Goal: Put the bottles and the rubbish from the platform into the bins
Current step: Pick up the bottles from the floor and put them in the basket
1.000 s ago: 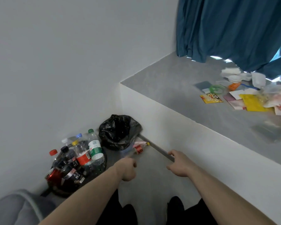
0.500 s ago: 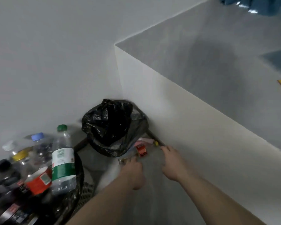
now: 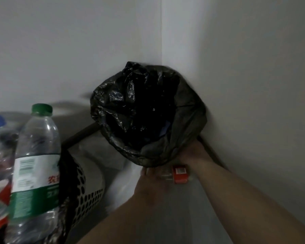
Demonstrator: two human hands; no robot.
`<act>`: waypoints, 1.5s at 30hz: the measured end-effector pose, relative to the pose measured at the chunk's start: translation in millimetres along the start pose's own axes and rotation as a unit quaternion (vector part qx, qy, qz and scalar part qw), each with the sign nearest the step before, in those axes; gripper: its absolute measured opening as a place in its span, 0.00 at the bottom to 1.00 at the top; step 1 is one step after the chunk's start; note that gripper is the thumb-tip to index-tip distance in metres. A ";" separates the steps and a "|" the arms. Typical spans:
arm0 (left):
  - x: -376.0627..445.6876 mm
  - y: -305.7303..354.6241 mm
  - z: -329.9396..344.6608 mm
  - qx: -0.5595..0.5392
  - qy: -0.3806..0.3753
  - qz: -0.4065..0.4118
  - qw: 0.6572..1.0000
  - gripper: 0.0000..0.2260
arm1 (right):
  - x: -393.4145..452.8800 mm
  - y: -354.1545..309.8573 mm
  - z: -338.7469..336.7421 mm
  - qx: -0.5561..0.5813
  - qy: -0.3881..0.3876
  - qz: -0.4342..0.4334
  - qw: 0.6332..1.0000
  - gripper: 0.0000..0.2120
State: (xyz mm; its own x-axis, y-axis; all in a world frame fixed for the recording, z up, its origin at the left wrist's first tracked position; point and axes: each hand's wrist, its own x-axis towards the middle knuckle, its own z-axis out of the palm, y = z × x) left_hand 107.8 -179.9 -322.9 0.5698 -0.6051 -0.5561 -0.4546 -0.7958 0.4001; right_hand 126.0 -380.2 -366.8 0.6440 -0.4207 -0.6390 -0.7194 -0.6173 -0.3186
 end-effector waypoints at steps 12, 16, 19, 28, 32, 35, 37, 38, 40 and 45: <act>-134.4 61.7 -89.9 0.118 -0.179 -0.075 0.974 0.09 | -179.0 7.5 -97.8 -0.018 -0.081 0.094 0.992 0.10; -207.6 105.9 -152.1 0.028 -0.113 -0.193 0.974 0.13 | -254.5 -11.0 -151.8 0.031 -0.063 0.075 0.995 0.06; -258.5 124.7 -188.3 -0.044 -0.109 -0.246 0.962 0.22 | -304.1 -27.4 -188.2 0.021 -0.042 0.052 0.998 0.12; -382.6 96.9 -265.0 -0.287 0.038 -0.333 0.898 0.22 | -393.6 -143.5 -238.6 0.066 -0.053 0.007 0.996 0.10; -401.4 56.1 -280.7 -0.393 0.121 -0.411 0.813 0.21 | -399.3 -211.1 -224.5 0.122 -0.093 -0.003 0.988 0.07; -401.2 21.5 -288.9 -0.420 0.153 -0.442 0.778 0.28 | -396.0 -264.7 -205.9 0.174 -0.112 0.009 0.978 0.06; -393.4 -0.7 -290.4 -0.408 0.162 -0.448 0.779 0.26 | -388.2 -294.9 -191.1 0.191 -0.111 0.002 0.975 0.05; -388.7 -9.4 -291.8 -0.411 0.169 -0.446 0.777 0.25 | -383.3 -308.2 -183.9 0.194 -0.106 -0.004 0.975 0.06; -377.6 -24.7 -289.5 -0.423 0.179 -0.441 0.771 0.24 | -373.2 -330.0 -170.9 0.186 -0.103 -0.010 0.977 0.07; -346.9 -42.4 -274.7 -0.428 0.197 -0.458 0.754 0.22 | -339.0 -353.0 -136.9 0.187 -0.086 0.012 0.979 0.09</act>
State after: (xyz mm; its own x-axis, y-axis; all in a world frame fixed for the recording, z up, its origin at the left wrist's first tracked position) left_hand 117.5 57.0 53.1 0.6128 0.3819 -0.6919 0.7647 -0.5074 0.3972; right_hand 197.2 -110.7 58.2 0.5958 -0.2946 -0.7471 -0.7992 -0.3096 -0.5152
